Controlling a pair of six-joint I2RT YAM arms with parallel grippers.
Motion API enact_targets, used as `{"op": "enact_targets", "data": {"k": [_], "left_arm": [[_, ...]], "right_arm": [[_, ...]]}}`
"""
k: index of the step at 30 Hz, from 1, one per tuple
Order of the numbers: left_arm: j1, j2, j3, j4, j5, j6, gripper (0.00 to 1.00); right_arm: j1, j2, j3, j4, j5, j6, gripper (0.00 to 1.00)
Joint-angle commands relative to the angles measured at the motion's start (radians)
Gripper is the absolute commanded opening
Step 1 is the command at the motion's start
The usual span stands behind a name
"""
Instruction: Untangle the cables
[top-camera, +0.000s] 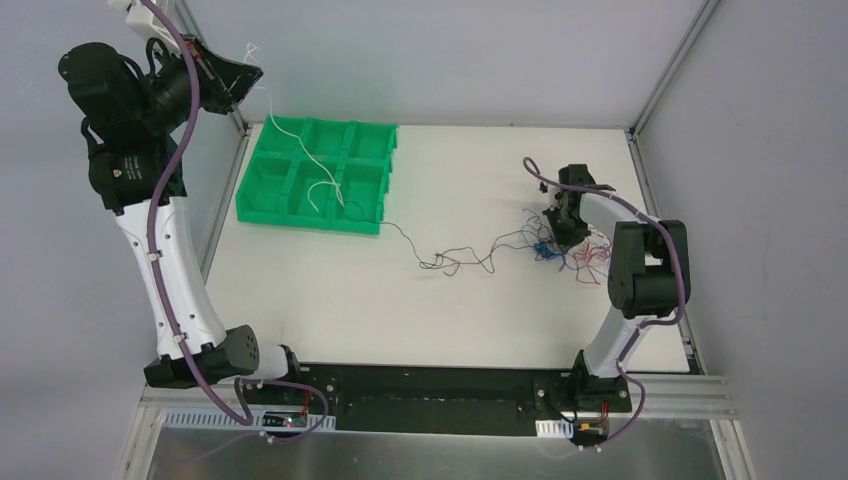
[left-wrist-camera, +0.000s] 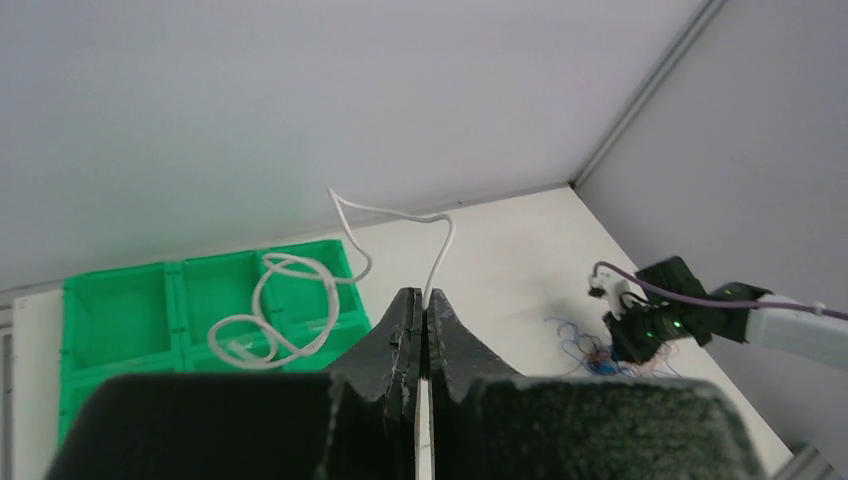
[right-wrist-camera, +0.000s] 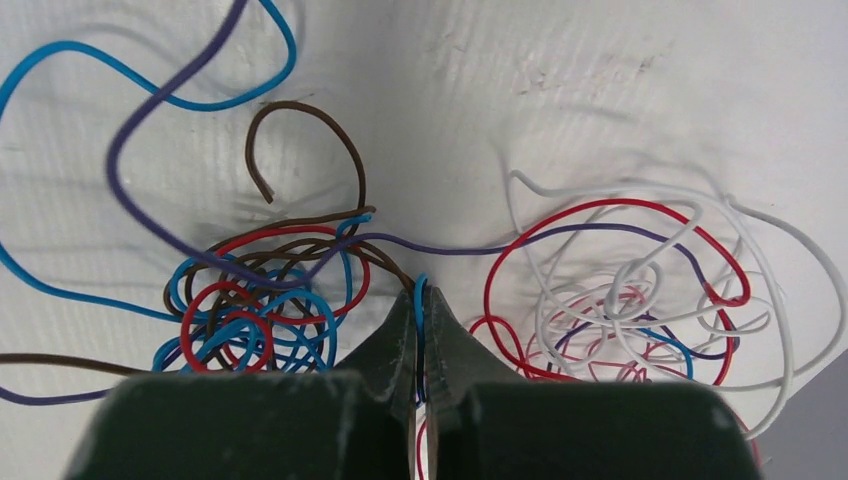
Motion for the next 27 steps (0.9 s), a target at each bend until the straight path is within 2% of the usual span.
{"op": "enact_targets", "data": {"k": [1, 4, 8, 9, 10, 13, 15, 18, 22, 27], "left_arm": [[-0.014, -0.016, -0.023, -0.001, 0.180, -0.093, 0.00], [-0.085, -0.071, -0.158, 0.005, 0.245, -0.106, 0.00], [-0.127, -0.160, -0.319, 0.005, 0.204, -0.062, 0.00], [-0.124, -0.172, -0.352, -0.002, 0.199, -0.062, 0.00], [-0.124, -0.184, -0.387, -0.008, 0.199, -0.071, 0.00], [-0.139, -0.222, -0.513, -0.009, 0.209, -0.116, 0.00], [-0.159, -0.255, -0.596, 0.003, 0.199, -0.130, 0.00], [-0.171, -0.282, -0.680, 0.021, 0.173, -0.139, 0.00], [-0.171, -0.278, -0.678, 0.028, 0.169, -0.152, 0.00], [-0.171, -0.264, -0.629, 0.031, 0.202, -0.177, 0.00]], "right_arm": [[-0.023, -0.008, -0.015, -0.082, -0.037, -0.018, 0.00], [-0.017, -0.044, 0.018, -0.118, -0.094, 0.015, 0.00], [-0.014, -0.066, 0.080, -0.180, -0.149, 0.027, 0.00], [-0.014, -0.072, 0.097, -0.201, -0.158, 0.022, 0.04], [-0.014, -0.082, 0.112, -0.226, -0.180, 0.012, 0.13], [-0.013, -0.144, 0.149, -0.274, -0.316, 0.015, 0.58], [0.009, -0.190, 0.166, -0.289, -0.416, 0.039, 0.77], [0.082, -0.244, 0.177, -0.273, -0.511, 0.087, 0.89], [0.213, -0.282, 0.146, -0.122, -0.595, 0.179, 0.97], [0.385, -0.252, 0.088, 0.162, -0.670, 0.228, 0.99]]}}
